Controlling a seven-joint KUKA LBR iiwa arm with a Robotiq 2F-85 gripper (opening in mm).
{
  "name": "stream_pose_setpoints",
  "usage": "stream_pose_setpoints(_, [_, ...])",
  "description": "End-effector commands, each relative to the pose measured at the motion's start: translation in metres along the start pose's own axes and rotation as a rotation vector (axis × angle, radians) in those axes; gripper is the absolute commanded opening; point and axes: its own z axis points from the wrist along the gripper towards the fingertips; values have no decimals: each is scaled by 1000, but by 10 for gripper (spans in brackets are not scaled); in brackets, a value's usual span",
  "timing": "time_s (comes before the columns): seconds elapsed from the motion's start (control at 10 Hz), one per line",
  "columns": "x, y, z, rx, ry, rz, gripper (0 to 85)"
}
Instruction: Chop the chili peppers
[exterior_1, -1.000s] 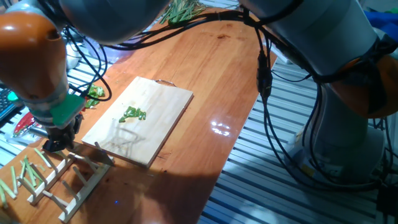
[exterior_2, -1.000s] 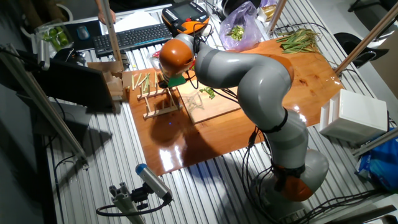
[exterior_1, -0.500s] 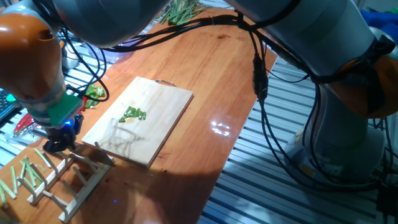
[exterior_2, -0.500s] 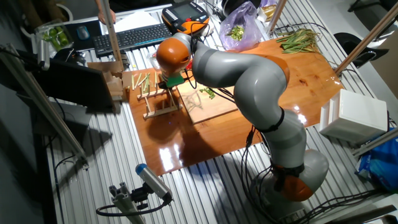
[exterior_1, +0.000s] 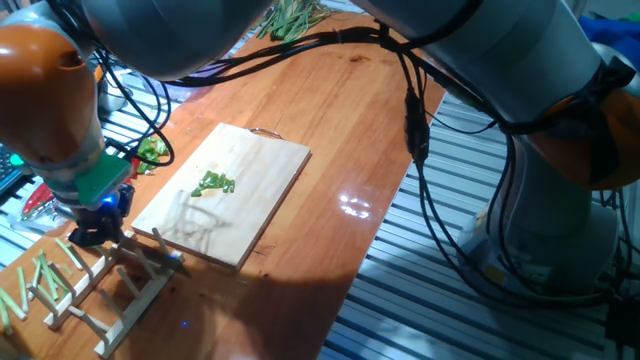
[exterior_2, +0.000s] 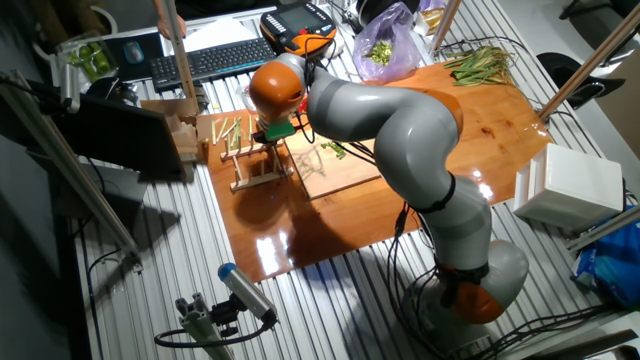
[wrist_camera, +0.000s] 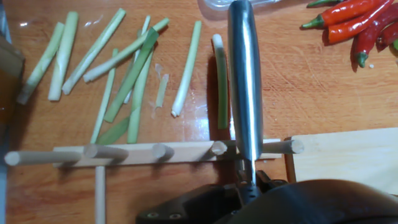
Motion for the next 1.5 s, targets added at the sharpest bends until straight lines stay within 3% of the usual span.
stream_pose_setpoints(0.0, [1, 1, -7, -17, 17, 18, 170])
stream_pose_setpoints(0.2, [3, 3, -23, -28, 41, 48, 170])
stream_pose_setpoints(0.4, [-4, 1, -49, -38, 98, 58, 170])
stream_pose_setpoints(0.5, [-10, -1, -62, -27, 111, 57, 170])
stream_pose_setpoints(0.7, [-20, -10, -88, 13, 108, 48, 170])
stream_pose_setpoints(0.8, [-27, -24, -100, 19, 111, 18, 170])
stream_pose_setpoints(0.9, [-32, -38, -105, 3, 113, 2, 0])
stream_pose_setpoints(1.4, [-36, -92, -122, -16, 108, -56, 0])
